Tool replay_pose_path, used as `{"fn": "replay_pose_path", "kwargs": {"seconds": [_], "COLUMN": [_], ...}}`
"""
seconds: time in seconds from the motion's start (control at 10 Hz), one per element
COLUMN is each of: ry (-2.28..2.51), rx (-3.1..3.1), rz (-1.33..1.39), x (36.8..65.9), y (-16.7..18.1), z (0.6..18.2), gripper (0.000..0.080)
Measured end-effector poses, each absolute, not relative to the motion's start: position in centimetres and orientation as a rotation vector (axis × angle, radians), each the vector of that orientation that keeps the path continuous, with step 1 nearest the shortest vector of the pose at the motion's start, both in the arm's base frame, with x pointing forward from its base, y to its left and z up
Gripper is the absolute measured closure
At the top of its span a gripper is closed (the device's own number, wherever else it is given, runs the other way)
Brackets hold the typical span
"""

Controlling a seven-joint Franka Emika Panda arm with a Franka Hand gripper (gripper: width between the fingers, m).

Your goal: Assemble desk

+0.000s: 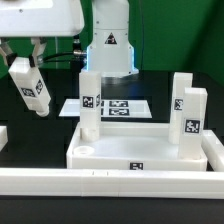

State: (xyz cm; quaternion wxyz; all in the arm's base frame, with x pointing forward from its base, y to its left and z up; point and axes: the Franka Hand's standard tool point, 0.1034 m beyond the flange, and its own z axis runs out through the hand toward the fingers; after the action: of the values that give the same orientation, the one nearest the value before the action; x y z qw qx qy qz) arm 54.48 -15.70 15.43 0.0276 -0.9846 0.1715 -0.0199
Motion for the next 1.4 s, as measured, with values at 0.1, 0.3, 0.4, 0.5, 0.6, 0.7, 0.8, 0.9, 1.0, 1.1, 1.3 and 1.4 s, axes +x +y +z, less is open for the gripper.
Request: {"fn": "replay_pose_path", "kwargs": {"seconds": [0.1, 0.3, 0.4, 0.5, 0.6, 0.7, 0.8, 0.9, 1.0, 1.1, 1.3, 1.4], "ry": [0.533, 0.534, 0.539, 0.527, 0.484, 0.464, 0.456, 0.459, 0.455, 0.455, 0.43, 0.392], "rx": [-3.057, -3.101, -3.1, -3.094, -3.097, -3.098, -3.096, -3.097, -3.1, -3.101, -3.117, -3.115], "rz": [-0.157, -0.412, -0.415, -0.431, -0.454, -0.467, -0.467, -0.46, -0.486, -0.482, -0.607, -0.587], "x": [54.7, 54.6, 54.7, 55.5, 56.4, 57.4, 58.3, 58.5, 58.5, 58.5, 58.9, 58.9], "y": [-14.9, -15.7, -15.3, -14.0, -13.2, -12.9, -12.2, -11.6, -11.8, -11.8, -12.1, -11.2], "z": [15.7, 15.4, 15.3, 15.7, 16.3, 16.7, 16.8, 16.4, 16.4, 16.3, 16.6, 16.5], "gripper": [0.0508, 0.0508, 0.0508, 0.0508, 0.0508, 0.0508, 0.0508, 0.0507, 0.0507, 0.0507, 0.0507, 0.0507]}}
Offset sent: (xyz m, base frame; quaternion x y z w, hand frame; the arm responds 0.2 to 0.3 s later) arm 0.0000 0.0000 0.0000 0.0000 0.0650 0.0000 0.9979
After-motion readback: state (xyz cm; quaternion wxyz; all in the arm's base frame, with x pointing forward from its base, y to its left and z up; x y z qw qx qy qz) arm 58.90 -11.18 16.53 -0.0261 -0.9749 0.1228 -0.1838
